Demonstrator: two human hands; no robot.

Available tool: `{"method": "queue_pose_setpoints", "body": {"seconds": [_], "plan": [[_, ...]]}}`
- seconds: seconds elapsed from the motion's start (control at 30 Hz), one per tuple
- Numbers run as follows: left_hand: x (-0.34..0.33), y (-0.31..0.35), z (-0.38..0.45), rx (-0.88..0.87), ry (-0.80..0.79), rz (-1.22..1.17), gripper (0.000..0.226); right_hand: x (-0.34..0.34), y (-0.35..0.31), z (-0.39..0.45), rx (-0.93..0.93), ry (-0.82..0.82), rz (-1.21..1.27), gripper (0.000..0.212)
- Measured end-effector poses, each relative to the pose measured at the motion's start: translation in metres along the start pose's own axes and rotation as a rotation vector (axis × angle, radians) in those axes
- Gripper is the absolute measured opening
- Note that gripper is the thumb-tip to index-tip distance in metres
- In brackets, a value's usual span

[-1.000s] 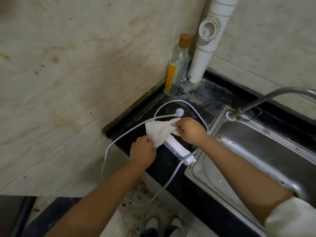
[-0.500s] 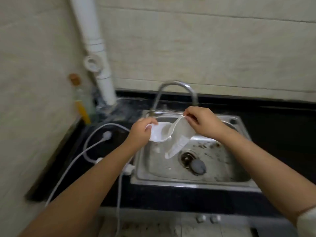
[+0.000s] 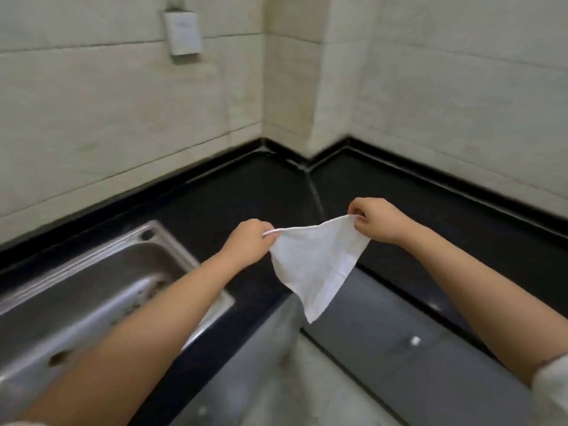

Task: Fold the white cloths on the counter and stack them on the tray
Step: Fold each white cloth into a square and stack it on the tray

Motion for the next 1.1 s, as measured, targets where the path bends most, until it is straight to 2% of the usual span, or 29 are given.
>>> {"method": "queue_pose_setpoints", "body": {"seconds": [0.1, 0.23, 0.33, 0.4, 0.5, 0.6, 0.67, 0.7, 0.8, 0.9, 0.97, 1.07, 1.1], "plan": [[-0.059, 0.083, 0.068, -0.056, -0.03, -0.077, 0.027, 0.03, 0.115, -0.008, -0.181, 0.082, -0.111, 0.027], [-0.095, 0.195, 0.139, -0.236, 0.167, -0.134, 0.019, 0.102, 0.226, -0.04, -0.399, 0.453, -0.118, 0.025], [-0.136, 0.252, 0.164, -0.415, 0.166, -0.132, 0.018, 0.113, 0.281, -0.077, -0.412, 0.593, -0.133, 0.019], [-0.177, 0.26, 0.176, -0.478, 0.081, -0.059, 0.018, 0.089, 0.307, -0.095, -0.378, 0.546, -0.158, 0.018], [-0.247, 0.233, 0.191, -0.502, -0.113, 0.068, 0.02, 0.021, 0.339, -0.115, -0.405, 0.31, -0.151, 0.015], [-0.319, 0.19, 0.198, -0.53, -0.473, 0.354, 0.03, -0.057, 0.349, -0.123, -0.428, -0.031, -0.129, 0.017], [-0.353, 0.166, 0.197, -0.559, -0.746, 0.563, 0.033, -0.105, 0.351, -0.128, -0.446, -0.271, -0.035, 0.018], [-0.361, 0.16, 0.197, -0.573, -0.831, 0.622, 0.032, -0.123, 0.352, -0.129, -0.474, -0.371, 0.031, 0.017], [-0.369, 0.153, 0.209, -0.506, -1.033, 0.577, 0.026, -0.144, 0.355, -0.128, -0.513, -0.539, 0.173, 0.016], [-0.376, 0.151, 0.225, -0.416, -1.269, 0.508, 0.035, -0.141, 0.37, -0.123, -0.568, -0.6, 0.231, 0.016], [-0.38, 0.159, 0.248, -0.4, -1.254, 0.389, 0.036, -0.132, 0.392, -0.115, -0.659, -0.551, 0.264, 0.019], [-0.382, 0.181, 0.298, -0.379, -0.969, 0.152, 0.012, -0.113, 0.43, -0.099, -0.802, -0.339, 0.253, 0.023], [-0.384, 0.183, 0.313, -0.354, -0.885, 0.121, 0.01, -0.11, 0.441, -0.094, -0.84, -0.27, 0.234, 0.024]]}}
Point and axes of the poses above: each hand's wrist, its own z-axis towards the middle knuckle, its own x-axis out of the back of the hand, y = z × x, the point moved 8 cm from there along z, towards the middle knuckle, and after that the axes turned 4 degrees about -z, right-handed, at the moved point
